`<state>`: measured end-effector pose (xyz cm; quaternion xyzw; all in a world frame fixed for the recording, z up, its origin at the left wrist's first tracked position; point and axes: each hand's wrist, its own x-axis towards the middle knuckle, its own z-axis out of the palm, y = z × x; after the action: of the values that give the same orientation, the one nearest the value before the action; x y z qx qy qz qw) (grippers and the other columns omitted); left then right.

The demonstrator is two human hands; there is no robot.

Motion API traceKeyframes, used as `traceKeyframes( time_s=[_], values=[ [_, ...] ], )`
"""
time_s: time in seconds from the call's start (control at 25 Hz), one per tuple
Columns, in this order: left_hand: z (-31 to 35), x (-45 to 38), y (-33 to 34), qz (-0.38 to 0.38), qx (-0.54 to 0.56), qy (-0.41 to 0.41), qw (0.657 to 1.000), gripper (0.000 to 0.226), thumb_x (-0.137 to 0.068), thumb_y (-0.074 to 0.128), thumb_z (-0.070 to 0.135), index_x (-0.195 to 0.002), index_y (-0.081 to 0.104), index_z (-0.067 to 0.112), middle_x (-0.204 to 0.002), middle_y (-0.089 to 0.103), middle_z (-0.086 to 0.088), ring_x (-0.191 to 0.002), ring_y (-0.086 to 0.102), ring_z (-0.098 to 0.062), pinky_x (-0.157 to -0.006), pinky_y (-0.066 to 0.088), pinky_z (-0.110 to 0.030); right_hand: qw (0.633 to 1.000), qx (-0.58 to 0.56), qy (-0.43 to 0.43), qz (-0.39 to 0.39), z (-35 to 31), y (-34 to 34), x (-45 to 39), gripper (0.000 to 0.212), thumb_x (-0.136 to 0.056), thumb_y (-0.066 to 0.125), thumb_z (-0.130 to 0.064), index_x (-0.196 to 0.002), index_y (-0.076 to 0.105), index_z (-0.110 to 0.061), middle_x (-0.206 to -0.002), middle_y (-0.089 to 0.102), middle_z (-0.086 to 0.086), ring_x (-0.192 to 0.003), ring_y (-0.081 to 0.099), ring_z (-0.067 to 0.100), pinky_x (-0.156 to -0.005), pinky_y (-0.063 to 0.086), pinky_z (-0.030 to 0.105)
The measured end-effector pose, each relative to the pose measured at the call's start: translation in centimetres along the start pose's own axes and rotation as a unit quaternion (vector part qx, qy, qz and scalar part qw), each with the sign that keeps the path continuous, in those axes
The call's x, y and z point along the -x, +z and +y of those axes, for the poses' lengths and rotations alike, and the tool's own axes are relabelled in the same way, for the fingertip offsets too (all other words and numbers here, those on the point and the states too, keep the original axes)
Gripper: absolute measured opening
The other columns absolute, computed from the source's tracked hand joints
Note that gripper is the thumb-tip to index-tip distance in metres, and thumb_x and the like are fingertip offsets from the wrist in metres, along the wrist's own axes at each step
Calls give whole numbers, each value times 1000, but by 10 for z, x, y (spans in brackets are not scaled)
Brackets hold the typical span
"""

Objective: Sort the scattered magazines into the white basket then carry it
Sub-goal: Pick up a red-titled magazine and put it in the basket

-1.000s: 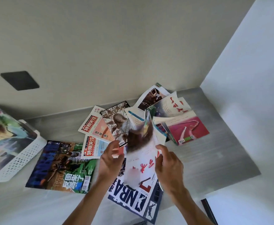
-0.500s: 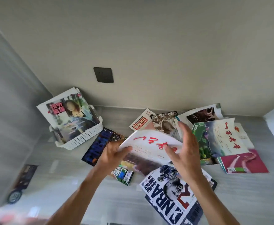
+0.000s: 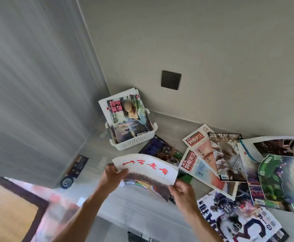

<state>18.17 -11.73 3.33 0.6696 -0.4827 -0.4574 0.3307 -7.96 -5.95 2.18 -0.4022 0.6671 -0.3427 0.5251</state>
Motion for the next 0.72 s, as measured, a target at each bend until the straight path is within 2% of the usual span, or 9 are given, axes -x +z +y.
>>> traceKeyframes(
  time_s=[0.12, 0.2, 0.28, 0.32, 0.4, 0.48, 0.6, 0.64, 0.72],
  values=[
    [-12, 5, -9, -16, -48, 45, 998, 36, -78, 67, 8, -72, 73, 42, -73, 73, 29, -71, 67, 9, -66, 52, -18, 995, 86, 24, 32, 2, 13, -8, 34, -92, 64, -13, -58, 60, -16, -55, 64, -7, -52, 55, 7, -53, 40, 24],
    [-5, 0, -19, 4, -43, 98, 994, 40, -76, 64, 10, -77, 72, 49, -77, 73, 28, -70, 67, 11, -60, 49, -10, 985, 159, -17, 60, -13, 13, -17, 29, -92, 65, -20, -64, 63, -12, -60, 64, -1, -49, 53, 9, -48, 39, 21],
    [15, -15, -32, 37, -12, 123, 992, 40, -81, 66, 3, -79, 72, 43, -77, 75, 24, -66, 66, 7, -56, 48, -12, 989, 109, -72, 62, -46, 17, -31, 8, -93, 63, -18, -87, 68, -16, -81, 72, -1, -60, 66, 7, -51, 49, 13],
    [26, -25, -40, 55, 28, 119, 991, 39, -84, 65, -2, -80, 73, 36, -77, 75, 20, -65, 66, 4, -58, 51, -17, 993, 50, -89, 58, -67, 20, -41, 5, -93, 62, -15, -96, 64, -19, -90, 73, -2, -68, 69, 7, -55, 54, 16],
    [52, -51, -54, 87, 136, 104, 981, 29, -89, 60, -6, -85, 70, 21, -78, 77, 10, -70, 69, -3, -64, 59, -28, 987, -75, -114, 86, -113, 28, -71, 14, -92, 62, -10, -100, 54, -20, -95, 72, 0, -78, 72, 12, -63, 58, 24],
    [78, -78, -65, 133, 211, 113, 962, 15, -91, 57, -6, -89, 58, 9, -80, 74, 2, -71, 69, -4, -64, 61, -26, 975, -144, -131, 110, -157, 39, -103, 19, -91, 63, -5, -93, 52, -20, -91, 71, 2, -77, 71, 13, -64, 56, 24],
    [99, -116, -74, 169, 259, 105, 945, 21, -91, 57, -8, -81, 51, 10, -75, 59, -5, -69, 59, -8, -64, 58, -25, 974, -124, -163, 96, -198, 64, -143, 27, -89, 59, 2, -82, 58, -24, -89, 70, -2, -80, 68, 3, -59, 53, 16],
    [99, -129, -76, 178, 260, 93, 945, 25, -90, 55, -10, -76, 52, 11, -74, 57, -4, -70, 57, -9, -66, 56, -27, 976, -115, -164, 82, -204, 73, -154, 27, -90, 57, 1, -84, 60, -25, -95, 71, 0, -88, 68, 7, -61, 55, 18],
    [95, -147, -77, 188, 239, 81, 949, 28, -86, 53, -15, -74, 56, 10, -72, 58, -2, -67, 55, -5, -69, 50, -25, 983, -98, -151, 30, -207, 88, -174, 26, -92, 56, -1, -97, 63, -26, -114, 67, 7, -109, 64, 19, -80, 61, 36]
  ],
)
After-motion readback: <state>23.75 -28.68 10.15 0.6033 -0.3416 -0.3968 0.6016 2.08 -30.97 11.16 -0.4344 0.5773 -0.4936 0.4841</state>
